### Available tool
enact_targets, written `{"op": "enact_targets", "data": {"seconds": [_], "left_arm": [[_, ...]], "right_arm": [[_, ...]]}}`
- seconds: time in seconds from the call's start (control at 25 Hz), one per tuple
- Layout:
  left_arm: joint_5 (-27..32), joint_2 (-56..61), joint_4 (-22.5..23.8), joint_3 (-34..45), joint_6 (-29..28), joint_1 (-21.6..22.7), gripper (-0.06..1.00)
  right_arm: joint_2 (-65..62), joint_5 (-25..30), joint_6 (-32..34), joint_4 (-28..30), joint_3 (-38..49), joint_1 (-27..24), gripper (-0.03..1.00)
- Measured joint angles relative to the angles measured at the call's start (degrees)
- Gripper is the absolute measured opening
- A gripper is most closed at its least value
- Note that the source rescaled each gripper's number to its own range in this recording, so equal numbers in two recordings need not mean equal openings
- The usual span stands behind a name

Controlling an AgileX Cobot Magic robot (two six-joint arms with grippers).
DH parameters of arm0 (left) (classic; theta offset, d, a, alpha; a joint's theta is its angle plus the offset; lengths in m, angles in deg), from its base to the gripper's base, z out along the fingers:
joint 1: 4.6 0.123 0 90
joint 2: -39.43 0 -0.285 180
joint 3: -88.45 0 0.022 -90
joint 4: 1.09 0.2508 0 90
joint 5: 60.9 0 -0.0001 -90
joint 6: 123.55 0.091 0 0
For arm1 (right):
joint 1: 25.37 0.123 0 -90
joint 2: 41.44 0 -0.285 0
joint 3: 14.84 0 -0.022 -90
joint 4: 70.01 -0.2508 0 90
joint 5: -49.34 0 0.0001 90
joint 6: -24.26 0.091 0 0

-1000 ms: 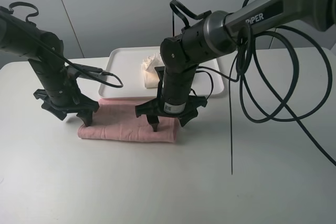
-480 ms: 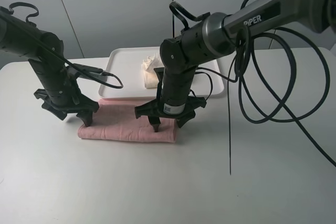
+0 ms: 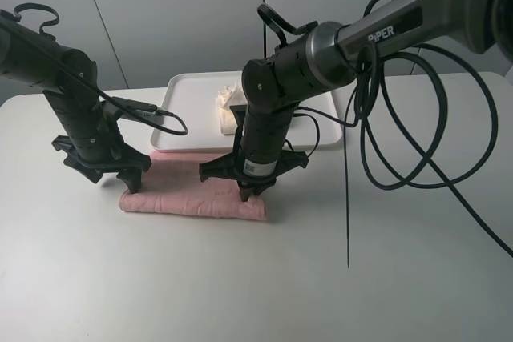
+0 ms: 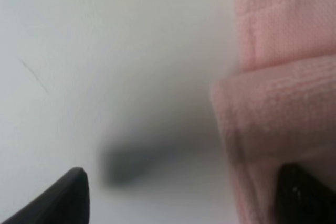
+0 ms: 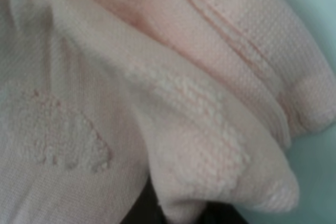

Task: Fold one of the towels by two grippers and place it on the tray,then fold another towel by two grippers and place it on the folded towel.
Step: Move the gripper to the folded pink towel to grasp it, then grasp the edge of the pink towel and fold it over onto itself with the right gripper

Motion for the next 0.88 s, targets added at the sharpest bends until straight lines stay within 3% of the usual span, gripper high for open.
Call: {"op": "enact_targets", "data": {"seconds": [0.56,0.88], "left_arm": [[0.0,0.0,0.0,0.0,0.0,0.0,0.92],[-0.1,0.0,0.0,0.0,0.0,0.0,0.92]], "right_arm": [[-1.2,1.6,-1.0,-0.7,-0.7,0.0,0.06],[-5.8,3.4,-4.7,-6.0,-3.1,0.0,0.06]]}}
